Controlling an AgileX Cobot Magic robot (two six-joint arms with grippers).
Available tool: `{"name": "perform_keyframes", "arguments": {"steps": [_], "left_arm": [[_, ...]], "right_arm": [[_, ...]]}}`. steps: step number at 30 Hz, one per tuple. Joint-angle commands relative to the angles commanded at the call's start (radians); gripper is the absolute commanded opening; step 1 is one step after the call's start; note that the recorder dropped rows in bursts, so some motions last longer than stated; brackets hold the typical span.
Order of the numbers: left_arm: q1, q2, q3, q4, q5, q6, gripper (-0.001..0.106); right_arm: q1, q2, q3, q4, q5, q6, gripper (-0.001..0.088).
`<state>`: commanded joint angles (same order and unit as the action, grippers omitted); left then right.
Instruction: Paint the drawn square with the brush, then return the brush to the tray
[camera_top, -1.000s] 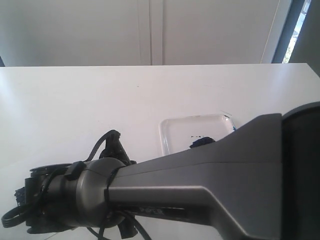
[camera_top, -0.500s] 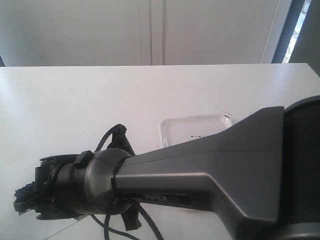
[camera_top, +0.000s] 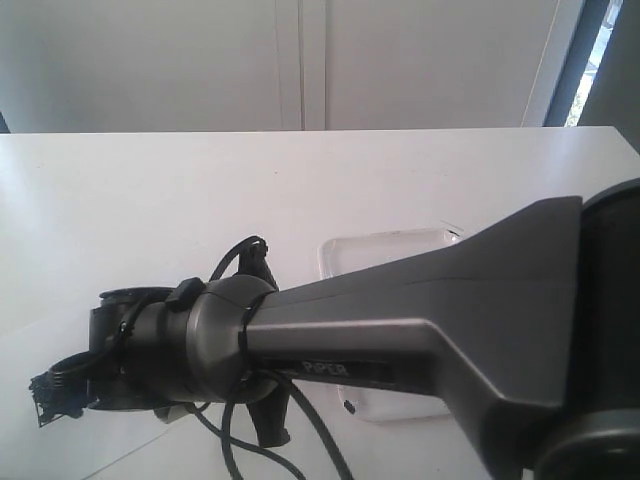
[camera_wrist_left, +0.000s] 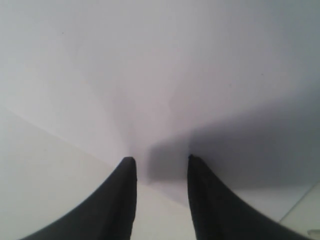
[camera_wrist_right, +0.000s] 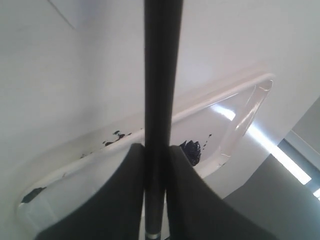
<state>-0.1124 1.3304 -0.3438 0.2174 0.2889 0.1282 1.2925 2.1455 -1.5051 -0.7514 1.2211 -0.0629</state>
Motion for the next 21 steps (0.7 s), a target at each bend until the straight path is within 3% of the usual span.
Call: {"name": "perform_keyframes", "arguments": {"steps": [21], "left_arm": [[0.0, 0.0, 0.0, -0.004, -0.004, 0.0, 0.041]], "right_arm": [[0.046, -0.004, 0.005, 0.061, 0.0, -0.004, 0.0]]}}
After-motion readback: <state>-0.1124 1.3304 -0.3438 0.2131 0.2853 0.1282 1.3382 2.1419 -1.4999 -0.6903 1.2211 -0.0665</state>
